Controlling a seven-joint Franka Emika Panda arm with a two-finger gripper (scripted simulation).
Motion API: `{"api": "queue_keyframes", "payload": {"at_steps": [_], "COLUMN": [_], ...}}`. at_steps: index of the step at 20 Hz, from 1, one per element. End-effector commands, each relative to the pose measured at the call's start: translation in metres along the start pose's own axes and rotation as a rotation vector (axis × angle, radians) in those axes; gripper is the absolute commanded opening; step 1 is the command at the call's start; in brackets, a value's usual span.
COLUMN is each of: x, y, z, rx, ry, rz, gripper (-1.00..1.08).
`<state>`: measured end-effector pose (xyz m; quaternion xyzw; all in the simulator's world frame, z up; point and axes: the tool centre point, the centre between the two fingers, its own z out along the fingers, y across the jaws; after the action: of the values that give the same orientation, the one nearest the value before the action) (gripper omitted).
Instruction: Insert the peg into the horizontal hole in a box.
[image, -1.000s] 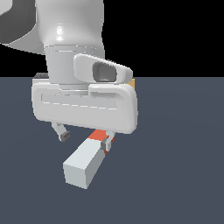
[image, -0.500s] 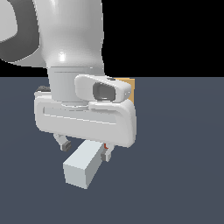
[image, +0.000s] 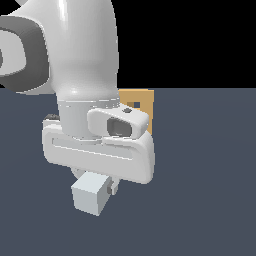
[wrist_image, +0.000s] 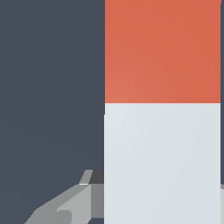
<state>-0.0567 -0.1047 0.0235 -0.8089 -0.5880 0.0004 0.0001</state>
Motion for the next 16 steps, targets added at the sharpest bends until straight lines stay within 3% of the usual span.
{"api": "queue_keyframes", "payload": {"at_steps": [1, 11, 16], "x": [0.0, 0.001, 0.02], "y": [0.0, 0.0, 0.0], "z": [0.001, -0.001, -0.01], "rx": [0.0, -0.001, -0.001], "ry": [0.0, 0.001, 0.0], "rz": [0.0, -0.001, -0.013], "gripper": [-1.0, -1.0, -1.0]}}
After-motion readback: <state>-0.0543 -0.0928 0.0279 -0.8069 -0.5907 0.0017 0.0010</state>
